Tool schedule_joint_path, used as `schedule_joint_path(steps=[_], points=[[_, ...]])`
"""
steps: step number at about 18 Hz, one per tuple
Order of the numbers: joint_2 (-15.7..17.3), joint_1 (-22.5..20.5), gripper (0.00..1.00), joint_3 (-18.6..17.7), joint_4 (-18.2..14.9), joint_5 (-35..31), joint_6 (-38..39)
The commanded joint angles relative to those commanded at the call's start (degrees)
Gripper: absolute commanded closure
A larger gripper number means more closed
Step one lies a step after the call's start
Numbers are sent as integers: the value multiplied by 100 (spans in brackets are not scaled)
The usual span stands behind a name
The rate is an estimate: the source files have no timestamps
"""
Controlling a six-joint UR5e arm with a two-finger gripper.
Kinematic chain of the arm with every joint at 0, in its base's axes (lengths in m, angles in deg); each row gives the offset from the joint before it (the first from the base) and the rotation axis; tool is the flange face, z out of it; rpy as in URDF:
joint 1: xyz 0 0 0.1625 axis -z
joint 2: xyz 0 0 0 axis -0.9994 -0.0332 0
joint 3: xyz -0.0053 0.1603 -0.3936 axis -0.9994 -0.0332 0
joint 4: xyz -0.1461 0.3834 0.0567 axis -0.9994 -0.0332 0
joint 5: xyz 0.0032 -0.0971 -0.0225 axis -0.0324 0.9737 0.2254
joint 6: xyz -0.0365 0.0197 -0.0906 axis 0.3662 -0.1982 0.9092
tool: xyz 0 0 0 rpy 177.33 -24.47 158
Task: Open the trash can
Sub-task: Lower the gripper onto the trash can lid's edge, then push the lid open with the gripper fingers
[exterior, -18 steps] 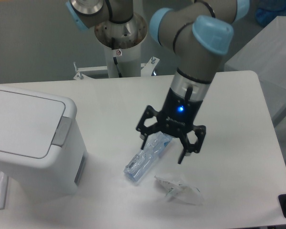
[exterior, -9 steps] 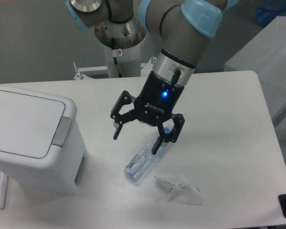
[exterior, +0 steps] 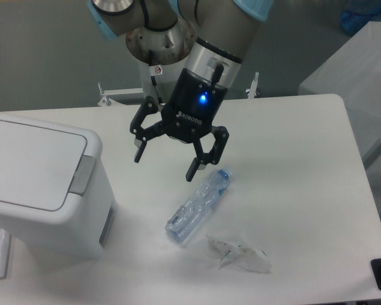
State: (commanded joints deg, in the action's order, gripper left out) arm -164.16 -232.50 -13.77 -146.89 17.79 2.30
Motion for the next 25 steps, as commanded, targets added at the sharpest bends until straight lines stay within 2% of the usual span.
schedule_joint_path(steps=[4, 14, 19, 25], points=[[27, 228, 0, 0, -343, -299, -9], [-175, 817, 0, 35, -317, -598, 18], [-518, 975, 0, 333, -264, -590, 26], [-562, 1020, 0, 325, -255, -598, 26]])
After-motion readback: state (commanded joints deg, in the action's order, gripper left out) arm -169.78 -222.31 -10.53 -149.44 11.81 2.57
